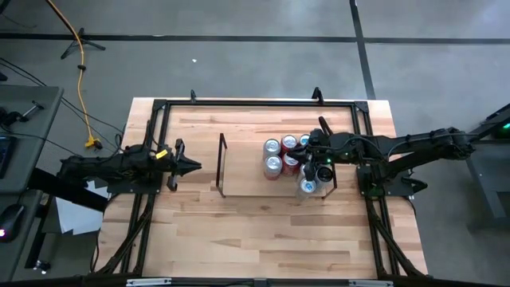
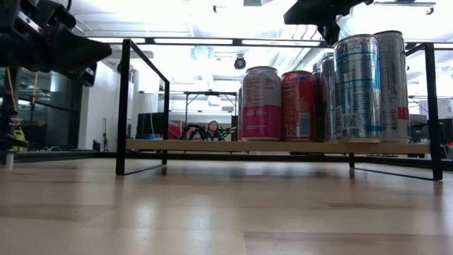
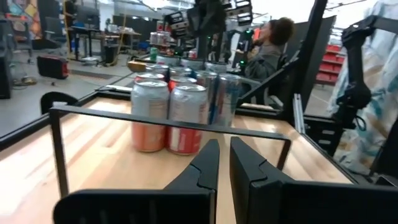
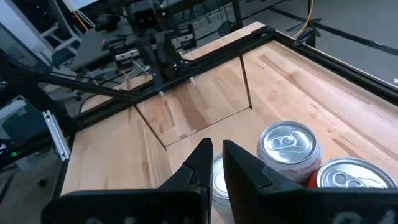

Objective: Place canned beverage on shelf
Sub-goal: Return to Home Position

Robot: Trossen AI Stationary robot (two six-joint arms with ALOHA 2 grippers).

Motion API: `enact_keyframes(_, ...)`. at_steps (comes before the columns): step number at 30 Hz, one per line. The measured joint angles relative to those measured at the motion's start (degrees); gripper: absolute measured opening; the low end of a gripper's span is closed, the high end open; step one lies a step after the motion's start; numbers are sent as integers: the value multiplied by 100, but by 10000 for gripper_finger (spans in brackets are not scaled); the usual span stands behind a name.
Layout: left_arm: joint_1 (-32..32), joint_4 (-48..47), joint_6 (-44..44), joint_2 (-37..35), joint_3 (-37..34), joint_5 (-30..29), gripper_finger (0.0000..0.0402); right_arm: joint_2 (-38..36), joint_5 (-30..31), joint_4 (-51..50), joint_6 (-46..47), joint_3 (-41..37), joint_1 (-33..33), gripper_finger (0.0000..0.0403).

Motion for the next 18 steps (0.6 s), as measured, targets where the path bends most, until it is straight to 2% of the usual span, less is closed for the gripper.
enact_keyframes(6,138,-85,-190,5,-30,-113,0,0,-15,2,-13,0,1,23)
enact_keyframes(18,138,-74,48,13,-29,-286,0,0,-12,-15,159,0,0,23)
